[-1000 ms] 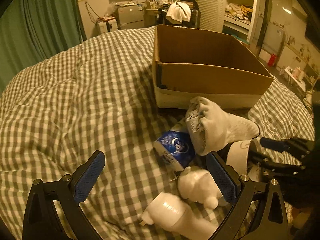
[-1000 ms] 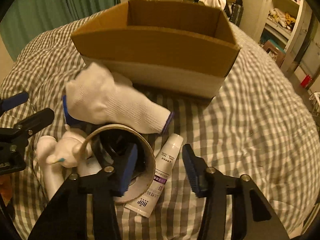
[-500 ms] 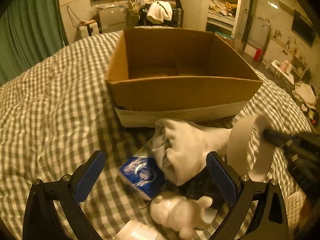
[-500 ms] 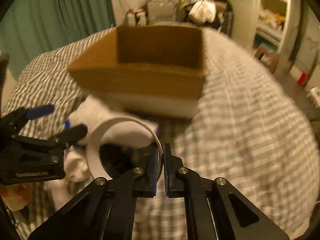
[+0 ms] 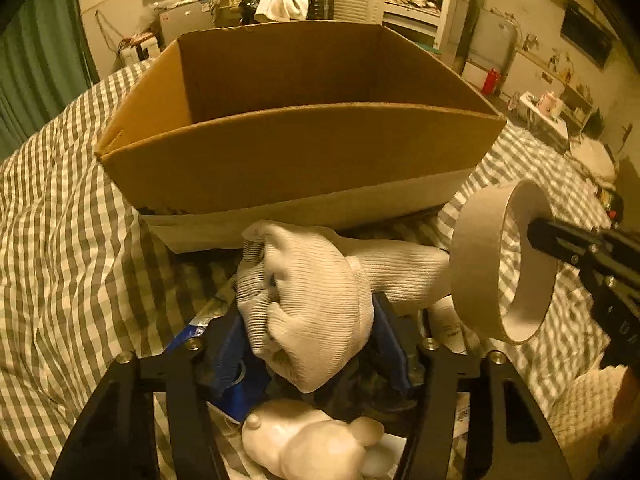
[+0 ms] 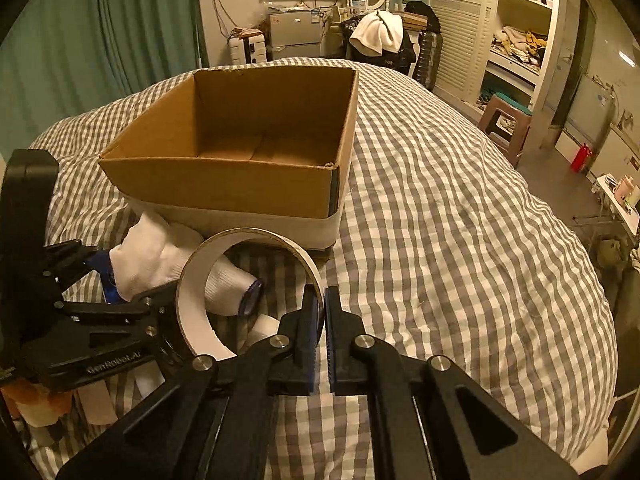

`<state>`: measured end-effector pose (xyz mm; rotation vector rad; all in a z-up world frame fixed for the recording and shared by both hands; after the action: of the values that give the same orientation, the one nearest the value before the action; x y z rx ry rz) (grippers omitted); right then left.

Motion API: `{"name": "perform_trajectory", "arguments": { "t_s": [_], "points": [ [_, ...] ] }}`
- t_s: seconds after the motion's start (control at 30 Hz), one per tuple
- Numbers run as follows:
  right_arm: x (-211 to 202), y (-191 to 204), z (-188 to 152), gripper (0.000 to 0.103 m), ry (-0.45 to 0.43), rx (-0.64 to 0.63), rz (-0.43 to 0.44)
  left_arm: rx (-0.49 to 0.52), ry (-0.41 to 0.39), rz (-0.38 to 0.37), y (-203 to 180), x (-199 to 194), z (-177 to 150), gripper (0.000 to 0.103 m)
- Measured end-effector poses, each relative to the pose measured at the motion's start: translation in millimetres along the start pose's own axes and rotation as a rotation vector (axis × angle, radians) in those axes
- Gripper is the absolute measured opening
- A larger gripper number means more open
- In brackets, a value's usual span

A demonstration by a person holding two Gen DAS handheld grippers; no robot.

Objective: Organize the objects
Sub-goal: 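Grasp the white sock with the left tool while the right tool grasps the tape roll, then carry sock and tape roll into the box and open both tools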

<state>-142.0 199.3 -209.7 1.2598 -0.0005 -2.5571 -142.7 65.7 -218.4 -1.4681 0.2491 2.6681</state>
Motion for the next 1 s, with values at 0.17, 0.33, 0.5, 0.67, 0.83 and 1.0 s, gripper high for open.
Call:
{"name": "perform_trajectory", "arguments": {
  "t_s": [0.17,0.33,0.5,0.67,0.83,1.0],
  "points": [
    [-8,0,-2,0.004,-0.023,-0.006,0.008,-0.004,-0.019,0.014,6,-18,4,0.050],
    [-19,5,5,0.004,-0.053,-0.020,-0.004,0.004,-0.058,0.017,4,-47,9,0.049],
    [-37,13,13,0.003,-0.084,-0.028,0.005,0.004,-0.109,0.035,8,-76,22,0.049],
    [-65,21,33,0.003,-0.153,-0.044,0.012,-0.017,-0.157,0.072,20,-101,40,0.049],
    [-94,23,63,0.003,-0.227,-0.061,-0.007,-0.031,-0.233,0.098,35,-125,74,0.049],
    [-112,20,98,0.003,-0.287,-0.070,-0.034,-0.048,-0.282,0.138,49,-129,105,0.049]
  ]
}}
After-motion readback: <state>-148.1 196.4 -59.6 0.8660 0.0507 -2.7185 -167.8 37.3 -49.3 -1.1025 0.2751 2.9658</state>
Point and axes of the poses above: each gripper's, at about its wrist camera, not at the fingertips, and x roughly the way its jaws point, y to its left, z to its top, the point moved 6 cm from there along x, roughly the way its jaws point, and after that the axes turned 9 degrees about z, right-handed, at the moved point
